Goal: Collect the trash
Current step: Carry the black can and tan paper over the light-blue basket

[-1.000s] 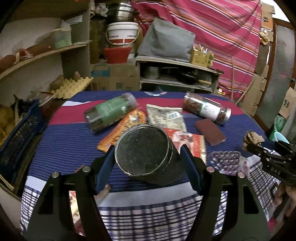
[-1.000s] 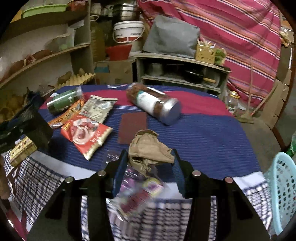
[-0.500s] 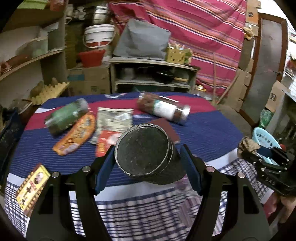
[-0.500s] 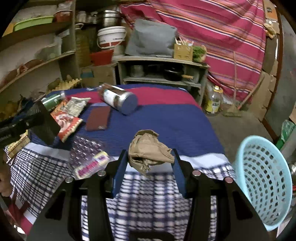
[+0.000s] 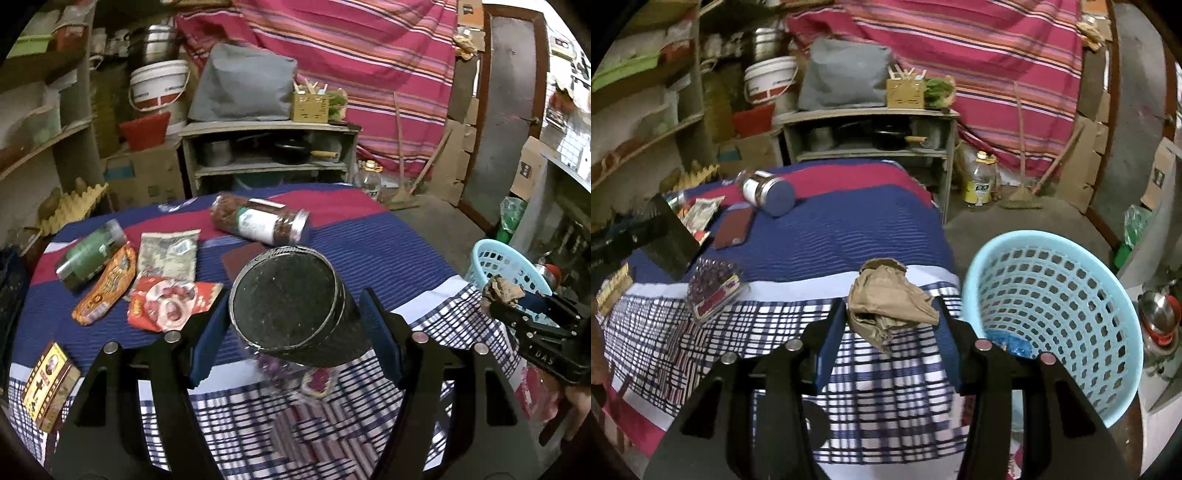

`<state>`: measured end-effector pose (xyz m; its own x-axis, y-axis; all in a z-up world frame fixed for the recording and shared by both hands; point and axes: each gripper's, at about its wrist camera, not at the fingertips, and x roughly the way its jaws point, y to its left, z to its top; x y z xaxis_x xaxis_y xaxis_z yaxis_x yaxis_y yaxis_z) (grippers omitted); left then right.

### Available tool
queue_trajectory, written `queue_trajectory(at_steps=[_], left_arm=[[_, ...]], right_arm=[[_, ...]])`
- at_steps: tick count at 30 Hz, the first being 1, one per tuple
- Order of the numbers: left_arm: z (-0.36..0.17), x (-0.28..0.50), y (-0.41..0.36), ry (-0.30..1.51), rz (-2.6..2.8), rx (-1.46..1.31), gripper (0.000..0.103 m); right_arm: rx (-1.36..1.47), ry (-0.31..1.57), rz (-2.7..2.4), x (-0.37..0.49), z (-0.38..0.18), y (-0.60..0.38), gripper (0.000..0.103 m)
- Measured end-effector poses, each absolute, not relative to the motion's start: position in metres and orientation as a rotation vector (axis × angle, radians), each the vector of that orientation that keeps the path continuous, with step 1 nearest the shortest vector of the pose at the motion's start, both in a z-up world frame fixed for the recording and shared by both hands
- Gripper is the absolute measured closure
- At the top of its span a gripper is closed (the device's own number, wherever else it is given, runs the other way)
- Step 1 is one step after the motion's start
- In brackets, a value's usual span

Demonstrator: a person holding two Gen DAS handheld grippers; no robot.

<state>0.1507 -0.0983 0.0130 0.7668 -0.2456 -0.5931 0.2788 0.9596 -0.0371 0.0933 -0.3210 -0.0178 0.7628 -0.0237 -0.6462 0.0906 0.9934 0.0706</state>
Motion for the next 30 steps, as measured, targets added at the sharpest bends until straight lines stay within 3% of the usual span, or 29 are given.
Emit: queue_trajectory(at_steps=[30], left_arm=[[-0.008, 0.164, -0.344, 0.621, -0.586, 0.115, 0.034]], right_arm=[[0.248, 0.655, -0.299, 0.054, -0.035, -0.511, 0.055]])
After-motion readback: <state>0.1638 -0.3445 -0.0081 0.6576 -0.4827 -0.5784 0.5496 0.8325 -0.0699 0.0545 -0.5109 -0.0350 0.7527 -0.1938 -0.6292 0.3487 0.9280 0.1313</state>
